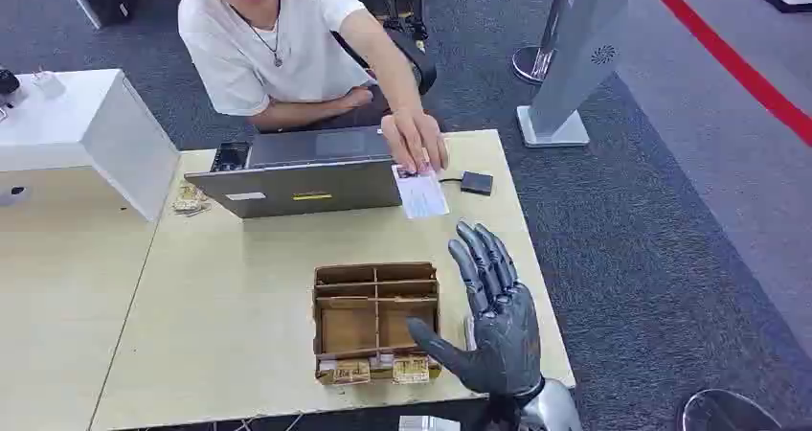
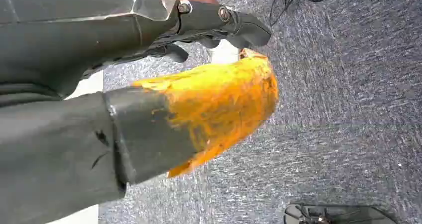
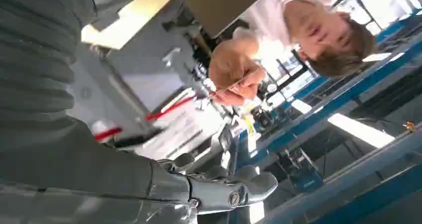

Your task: Pass the card to the sensor for recognition and then transmit it.

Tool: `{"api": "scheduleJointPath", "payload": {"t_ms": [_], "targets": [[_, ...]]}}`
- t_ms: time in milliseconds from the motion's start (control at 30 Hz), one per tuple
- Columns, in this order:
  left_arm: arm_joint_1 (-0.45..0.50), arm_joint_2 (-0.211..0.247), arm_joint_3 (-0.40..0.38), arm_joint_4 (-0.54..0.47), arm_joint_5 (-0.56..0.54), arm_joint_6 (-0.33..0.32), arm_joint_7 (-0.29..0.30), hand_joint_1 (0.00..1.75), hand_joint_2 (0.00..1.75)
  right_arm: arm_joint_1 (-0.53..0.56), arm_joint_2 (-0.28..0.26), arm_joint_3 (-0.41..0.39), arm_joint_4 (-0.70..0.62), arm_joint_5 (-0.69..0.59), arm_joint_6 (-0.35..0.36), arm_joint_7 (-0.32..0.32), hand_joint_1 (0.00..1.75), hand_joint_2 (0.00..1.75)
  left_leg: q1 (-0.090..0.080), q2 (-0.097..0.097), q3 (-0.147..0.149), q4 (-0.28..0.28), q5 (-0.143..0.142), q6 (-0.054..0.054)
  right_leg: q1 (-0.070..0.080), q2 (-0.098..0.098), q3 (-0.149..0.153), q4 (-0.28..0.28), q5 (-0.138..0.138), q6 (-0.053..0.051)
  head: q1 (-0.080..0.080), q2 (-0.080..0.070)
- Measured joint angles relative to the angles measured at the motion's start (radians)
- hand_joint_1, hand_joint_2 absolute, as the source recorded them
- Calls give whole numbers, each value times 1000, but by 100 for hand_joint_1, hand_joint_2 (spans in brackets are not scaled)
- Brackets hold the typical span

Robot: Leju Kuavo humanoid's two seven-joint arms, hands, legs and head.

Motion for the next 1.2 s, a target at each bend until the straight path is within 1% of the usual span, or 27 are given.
{"api": "scheduleJointPath", "payload": {"t_ms": [33,67,133,167,200,233,267,400,500,633,700,733,767,1200], "targets": [[0,0,0,0,-5,0,2,0,0,-5,16,-20,0,75,0,2,0,175,0,0,0,0,0,0,0,0,0,0,0,0,0,0],[0,0,0,0,-6,0,2,0,0,-10,29,-39,0,121,0,2,0,175,0,0,0,0,0,0,0,0,0,0,0,0,0,0],[0,0,0,0,-7,-2,2,0,0,-18,42,-58,0,162,0,21,0,175,0,0,0,0,0,0,0,0,0,0,0,0,0,0],[0,0,0,0,-8,-3,1,0,0,-26,48,-67,0,197,0,45,0,175,0,0,0,0,0,0,0,0,0,0,0,0,0,0],[0,-1,0,0,-8,-3,-1,0,0,-36,50,-74,0,238,0,82,0,175,0,0,0,0,0,0,0,0,0,0,0,0,0,0],[-1,-1,0,0,-8,-3,-4,0,0,-47,50,-75,0,285,0,134,0,175,0,0,0,0,0,0,0,0,0,0,0,0,0,0],[-1,-2,0,0,-9,-4,-7,0,0,-54,50,-75,0,309,0,169,0,175,0,0,0,0,0,0,0,0,0,0,0,0,0,0],[-1,-6,0,0,-9,-6,-11,0,0,-81,45,-69,0,356,0,262,0,175,0,0,0,0,0,0,0,0,0,0,0,0,0,0],[-1,-9,0,0,-9,-7,-12,0,0,-94,37,-56,0,364,0,280,0,175,0,0,0,0,0,0,0,0,0,0,0,0,0,0],[-1,-12,0,0,-8,-9,-18,0,0,-110,11,-26,0,379,0,366,0,175,0,0,0,0,0,0,0,0,0,0,0,0,0,0],[-1,-15,0,0,-8,-9,-20,0,0,-117,-3,-15,-1,379,0,392,0,175,0,0,0,0,0,0,0,0,0,0,0,0,0,0],[-1,-16,0,0,-8,-9,-21,0,0,-120,-11,-7,-3,379,0,400,162,175,0,0,0,0,0,0,0,0,0,0,0,0,0,0],[-1,-16,0,0,-8,-9,-21,0,0,-123,-17,-1,-3,379,0,401,175,175,0,0,0,0,0,0,0,0,0,0,0,0,0,0],[-1,-26,0,0,-8,-10,-38,0,0,-134,-62,63,-24,379,0,469,175,175,0,0,0,0,0,0,0,0,0,0,0,0,0,0]]}}
